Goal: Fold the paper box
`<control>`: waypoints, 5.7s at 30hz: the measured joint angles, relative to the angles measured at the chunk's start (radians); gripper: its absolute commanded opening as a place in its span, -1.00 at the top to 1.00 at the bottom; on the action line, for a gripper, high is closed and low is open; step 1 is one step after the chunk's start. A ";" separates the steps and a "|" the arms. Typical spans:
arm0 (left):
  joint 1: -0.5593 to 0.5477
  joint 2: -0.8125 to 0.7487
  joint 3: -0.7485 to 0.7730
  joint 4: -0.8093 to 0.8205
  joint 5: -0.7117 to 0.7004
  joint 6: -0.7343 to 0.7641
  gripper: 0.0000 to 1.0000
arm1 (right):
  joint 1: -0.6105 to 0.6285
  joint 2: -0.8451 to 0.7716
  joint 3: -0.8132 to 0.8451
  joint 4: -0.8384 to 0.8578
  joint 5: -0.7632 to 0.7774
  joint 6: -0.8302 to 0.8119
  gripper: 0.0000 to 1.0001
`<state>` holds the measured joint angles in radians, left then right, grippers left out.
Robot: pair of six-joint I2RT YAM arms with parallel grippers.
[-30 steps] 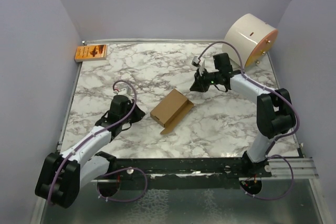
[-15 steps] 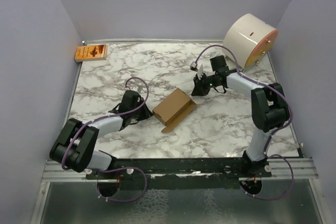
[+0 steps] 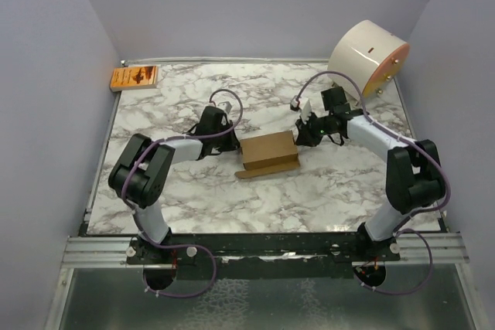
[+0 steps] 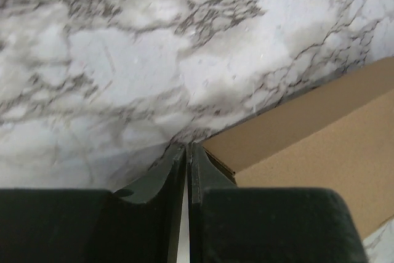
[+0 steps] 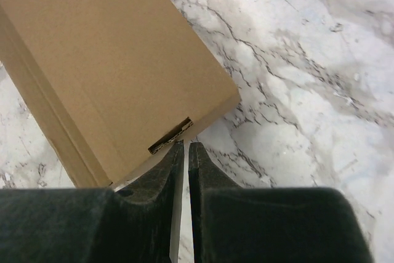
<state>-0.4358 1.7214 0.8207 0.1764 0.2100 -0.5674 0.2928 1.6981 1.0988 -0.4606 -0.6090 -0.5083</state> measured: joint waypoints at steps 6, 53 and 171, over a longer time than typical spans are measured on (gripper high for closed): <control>-0.019 0.129 0.149 0.002 0.056 0.053 0.71 | -0.072 -0.106 -0.042 -0.011 0.028 -0.021 0.67; -0.196 -0.491 -0.578 0.362 -0.214 -0.622 -0.23 | -0.028 0.372 0.357 0.034 -0.503 0.203 -0.65; -0.274 -0.312 -0.486 0.482 -0.290 -0.061 1.00 | -0.028 0.222 -0.053 0.274 -0.449 0.497 0.11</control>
<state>-0.7094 1.4097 0.3351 0.6582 -0.0795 -0.6285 0.2649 1.9205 1.0458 -0.1864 -1.0576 -0.0113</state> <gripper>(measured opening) 0.010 0.479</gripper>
